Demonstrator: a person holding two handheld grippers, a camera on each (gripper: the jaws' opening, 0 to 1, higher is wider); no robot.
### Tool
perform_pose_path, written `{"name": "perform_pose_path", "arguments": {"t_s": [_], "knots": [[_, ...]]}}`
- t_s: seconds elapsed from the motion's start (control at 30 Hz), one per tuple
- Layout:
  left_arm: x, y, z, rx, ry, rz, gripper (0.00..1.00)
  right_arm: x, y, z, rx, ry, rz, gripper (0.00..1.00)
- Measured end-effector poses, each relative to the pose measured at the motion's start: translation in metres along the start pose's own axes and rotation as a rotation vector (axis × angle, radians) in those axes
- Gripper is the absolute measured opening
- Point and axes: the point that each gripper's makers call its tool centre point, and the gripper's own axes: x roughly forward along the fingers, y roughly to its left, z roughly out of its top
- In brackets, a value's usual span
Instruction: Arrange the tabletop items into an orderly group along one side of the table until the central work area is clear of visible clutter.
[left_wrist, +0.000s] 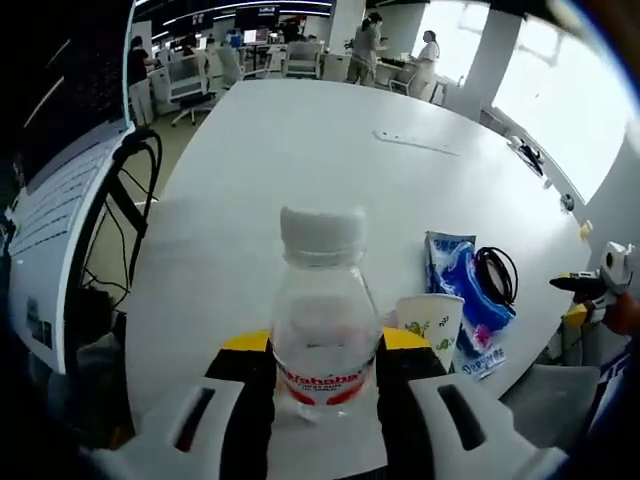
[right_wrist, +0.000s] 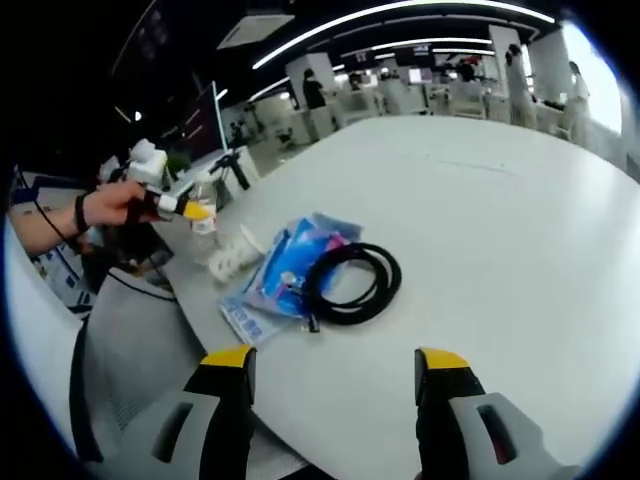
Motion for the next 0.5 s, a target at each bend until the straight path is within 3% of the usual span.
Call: {"name": "perform_pose_path", "arguments": {"t_s": [0.5], "knots": [[-0.011,-0.002,-0.015,-0.007,-0.028,0.032,0.38,0.003,-0.002,0.001,-0.003,0.003,0.010,0.65]]}}
